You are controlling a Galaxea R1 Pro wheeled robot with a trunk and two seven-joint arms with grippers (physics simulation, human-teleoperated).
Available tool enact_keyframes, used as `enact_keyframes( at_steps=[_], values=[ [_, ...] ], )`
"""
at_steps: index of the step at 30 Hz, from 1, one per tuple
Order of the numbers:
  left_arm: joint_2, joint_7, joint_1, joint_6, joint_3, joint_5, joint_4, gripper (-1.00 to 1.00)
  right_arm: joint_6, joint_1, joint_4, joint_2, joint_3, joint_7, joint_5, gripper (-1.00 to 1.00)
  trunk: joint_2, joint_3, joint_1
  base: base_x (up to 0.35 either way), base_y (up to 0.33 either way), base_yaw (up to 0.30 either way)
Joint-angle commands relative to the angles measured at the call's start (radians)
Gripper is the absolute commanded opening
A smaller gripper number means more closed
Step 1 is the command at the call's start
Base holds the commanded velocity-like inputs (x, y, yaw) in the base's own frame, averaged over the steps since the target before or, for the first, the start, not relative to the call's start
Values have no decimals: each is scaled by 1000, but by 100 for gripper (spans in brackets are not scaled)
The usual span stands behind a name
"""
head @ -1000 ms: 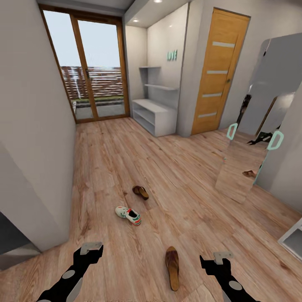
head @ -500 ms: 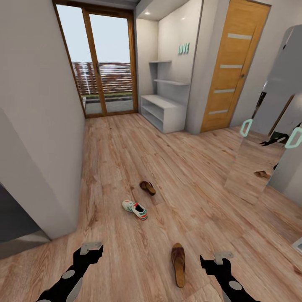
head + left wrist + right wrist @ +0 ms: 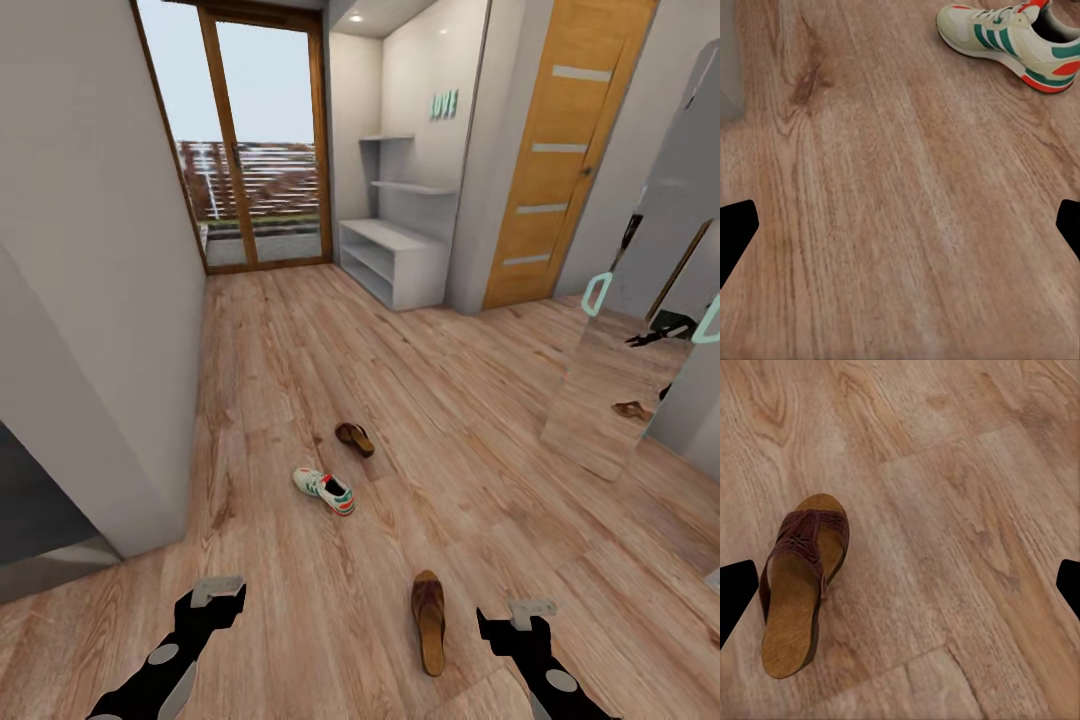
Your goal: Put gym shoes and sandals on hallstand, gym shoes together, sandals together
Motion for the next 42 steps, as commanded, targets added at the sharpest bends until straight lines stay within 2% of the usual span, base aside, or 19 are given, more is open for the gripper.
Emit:
enact_keyframes(
  at_steps=[1,42],
  values=[
    [0,-2,-1,-3,3,2,1,100,-3,-1,1,0,0,0,0,100,-8,-4,4,0,0,4],
    [-1,-2,-1,-3,2,2,-1,100,-3,-1,1,0,0,0,-3,100,-295,-133,161,0,0,0]
  ],
)
